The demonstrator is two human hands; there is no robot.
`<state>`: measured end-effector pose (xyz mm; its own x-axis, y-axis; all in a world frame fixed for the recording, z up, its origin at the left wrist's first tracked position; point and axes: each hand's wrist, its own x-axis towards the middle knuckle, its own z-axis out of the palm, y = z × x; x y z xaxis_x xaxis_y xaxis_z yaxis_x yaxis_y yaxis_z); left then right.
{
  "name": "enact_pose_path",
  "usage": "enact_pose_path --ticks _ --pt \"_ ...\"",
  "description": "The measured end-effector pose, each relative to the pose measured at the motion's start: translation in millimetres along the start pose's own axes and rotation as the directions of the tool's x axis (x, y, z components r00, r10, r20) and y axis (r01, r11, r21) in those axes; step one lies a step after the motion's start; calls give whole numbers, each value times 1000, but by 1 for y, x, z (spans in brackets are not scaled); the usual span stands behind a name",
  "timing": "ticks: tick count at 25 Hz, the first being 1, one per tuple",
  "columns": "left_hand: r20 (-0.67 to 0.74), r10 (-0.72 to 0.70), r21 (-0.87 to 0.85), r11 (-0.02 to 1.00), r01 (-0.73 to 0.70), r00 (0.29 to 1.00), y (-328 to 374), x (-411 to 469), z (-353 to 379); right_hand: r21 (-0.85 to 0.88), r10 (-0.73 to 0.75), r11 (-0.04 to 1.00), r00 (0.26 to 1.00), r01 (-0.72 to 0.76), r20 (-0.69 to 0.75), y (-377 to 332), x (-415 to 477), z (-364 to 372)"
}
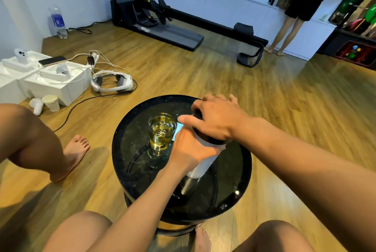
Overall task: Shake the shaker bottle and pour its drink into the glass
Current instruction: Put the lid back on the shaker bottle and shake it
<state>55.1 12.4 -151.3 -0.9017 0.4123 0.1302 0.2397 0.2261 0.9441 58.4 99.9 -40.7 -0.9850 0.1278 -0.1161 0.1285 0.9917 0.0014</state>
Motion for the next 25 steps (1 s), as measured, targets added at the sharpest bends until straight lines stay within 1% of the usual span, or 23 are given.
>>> enact_pose_path --ticks 1,2,3,4,5,6,8,9,10,11,12,13,14,15,16,17,19,20,21,22,23,24,25 --pt "4 19 1 1000 -19 1000 -1 0 1 -53 -80 996 995 76 -65 5 -9 5" --pt "15 18 8 1000 -18 1000 0 1 2 -75 -68 995 990 60 -124 5 -14 10" --pt "24 1 13 1000 -2 1000 0 1 2 -39 23 999 984 -31 -175 1 -11 13" --pt "29 -13 5 1000 13 1000 0 1 3 22 146 989 972 -145 -186 -5 -3 15" --pt "23 -23 -11 1000 23 999 -1 0 3 53 220 975 964 -215 -148 -10 4 14" --pt "14 -30 -22 999 30 999 0 0 3 52 203 979 972 -199 -119 -11 7 11" --pt "-2 -24 -3 1000 24 1000 2 0 3 54 25 998 996 -21 -88 -1 4 6" --pt "-3 -6 11 1000 6 1000 3 -1 4 27 -61 998 993 64 -105 7 -3 6" --pt "3 7 23 1000 -7 1000 3 -1 5 -8 -101 995 984 101 -144 12 -12 9" --pt "9 13 30 999 -14 1000 3 0 6 -16 -63 998 982 61 -176 11 -17 13" --pt "17 6 27 1000 -7 1000 3 0 6 10 45 999 979 -44 -198 6 -13 17" --pt "19 -6 10 1000 6 1000 2 0 7 58 183 983 966 -176 -180 -1 -5 19" --pt "13 -18 -14 1000 18 1000 2 -1 7 81 275 960 954 -267 -122 -7 3 18" --pt "3 -33 -29 999 33 999 1 -1 7 76 291 955 955 -286 -63 -8 7 13" --pt "4 -45 -26 999 45 999 1 -2 6 58 223 974 975 -221 -23 -3 9 10" --pt "8 -48 -13 999 48 999 0 -1 6 50 115 992 993 -115 -8 2 7 5" --pt "12 -22 27 999 22 1000 -2 -1 7 -7 -113 994 992 113 -63 14 -5 4" --pt "12 -12 33 999 12 1000 -2 -1 8 -52 -148 988 982 143 -114 16 -9 8" --pt "9 -13 17 1000 13 1000 -2 -1 9 -64 -110 993 980 101 -166 15 -6 13" --pt "6 -22 -11 1000 22 1000 -2 -1 8 -37 -24 999 980 17 -199 12 0 17" --pt "3 -27 -33 999 27 1000 -3 -1 9 -3 75 997 980 -77 -186 8 5 18" --pt "-3 -24 -47 999 24 1000 -4 -2 9 9 102 995 981 -102 -166 7 7 17" --pt "-8 -11 -42 999 11 1000 -5 -2 9 -4 51 999 988 -53 -142 9 7 14"
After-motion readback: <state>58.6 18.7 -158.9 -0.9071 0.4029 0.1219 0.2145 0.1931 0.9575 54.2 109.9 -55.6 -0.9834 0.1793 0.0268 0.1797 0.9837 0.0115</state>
